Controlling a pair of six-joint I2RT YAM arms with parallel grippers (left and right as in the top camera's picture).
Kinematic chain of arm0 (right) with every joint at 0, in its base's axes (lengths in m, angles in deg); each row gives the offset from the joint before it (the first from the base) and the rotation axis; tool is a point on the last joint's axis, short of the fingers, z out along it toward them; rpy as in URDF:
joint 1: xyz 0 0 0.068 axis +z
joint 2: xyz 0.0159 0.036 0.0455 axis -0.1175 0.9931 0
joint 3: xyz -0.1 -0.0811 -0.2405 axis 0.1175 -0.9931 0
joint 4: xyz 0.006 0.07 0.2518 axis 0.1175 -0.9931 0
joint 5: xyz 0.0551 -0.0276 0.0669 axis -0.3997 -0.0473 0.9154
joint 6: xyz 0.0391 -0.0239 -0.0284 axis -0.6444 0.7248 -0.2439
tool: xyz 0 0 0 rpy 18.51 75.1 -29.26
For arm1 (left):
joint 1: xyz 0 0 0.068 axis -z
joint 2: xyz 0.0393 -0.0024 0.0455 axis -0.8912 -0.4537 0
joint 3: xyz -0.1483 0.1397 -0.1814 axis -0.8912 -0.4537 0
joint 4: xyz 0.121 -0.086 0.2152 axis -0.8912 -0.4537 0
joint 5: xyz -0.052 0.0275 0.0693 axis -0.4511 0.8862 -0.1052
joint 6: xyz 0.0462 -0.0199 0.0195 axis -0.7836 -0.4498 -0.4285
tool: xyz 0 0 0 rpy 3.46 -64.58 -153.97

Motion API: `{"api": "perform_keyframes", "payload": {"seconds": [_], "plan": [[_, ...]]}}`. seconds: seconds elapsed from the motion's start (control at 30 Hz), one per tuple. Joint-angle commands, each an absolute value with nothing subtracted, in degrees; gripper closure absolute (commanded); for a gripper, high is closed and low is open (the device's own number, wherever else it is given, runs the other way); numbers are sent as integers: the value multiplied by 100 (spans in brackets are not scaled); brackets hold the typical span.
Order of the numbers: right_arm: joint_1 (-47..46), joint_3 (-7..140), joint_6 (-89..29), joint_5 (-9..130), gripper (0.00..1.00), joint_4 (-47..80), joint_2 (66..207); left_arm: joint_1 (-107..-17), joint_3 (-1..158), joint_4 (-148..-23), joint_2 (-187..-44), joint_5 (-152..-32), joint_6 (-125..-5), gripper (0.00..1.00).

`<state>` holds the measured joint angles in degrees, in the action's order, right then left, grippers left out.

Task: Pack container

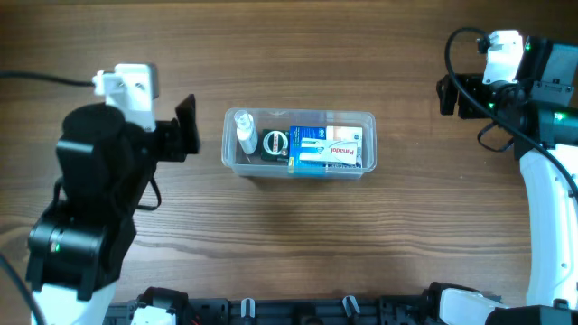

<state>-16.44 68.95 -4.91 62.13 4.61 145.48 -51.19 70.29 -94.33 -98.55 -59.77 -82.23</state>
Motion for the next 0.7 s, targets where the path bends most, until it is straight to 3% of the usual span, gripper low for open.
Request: {"api": "perform_keyframes", "payload": {"seconds": [0.0,0.67], "plan": [[-1648,6902,-429,6309,0,472,14581,-5195,7021,-9483,-9704,-5990,-7952,0],[-1648,6902,-429,6309,0,472,14581,-5191,6776,-9536,-9658,-5988,-7954,0]]}}
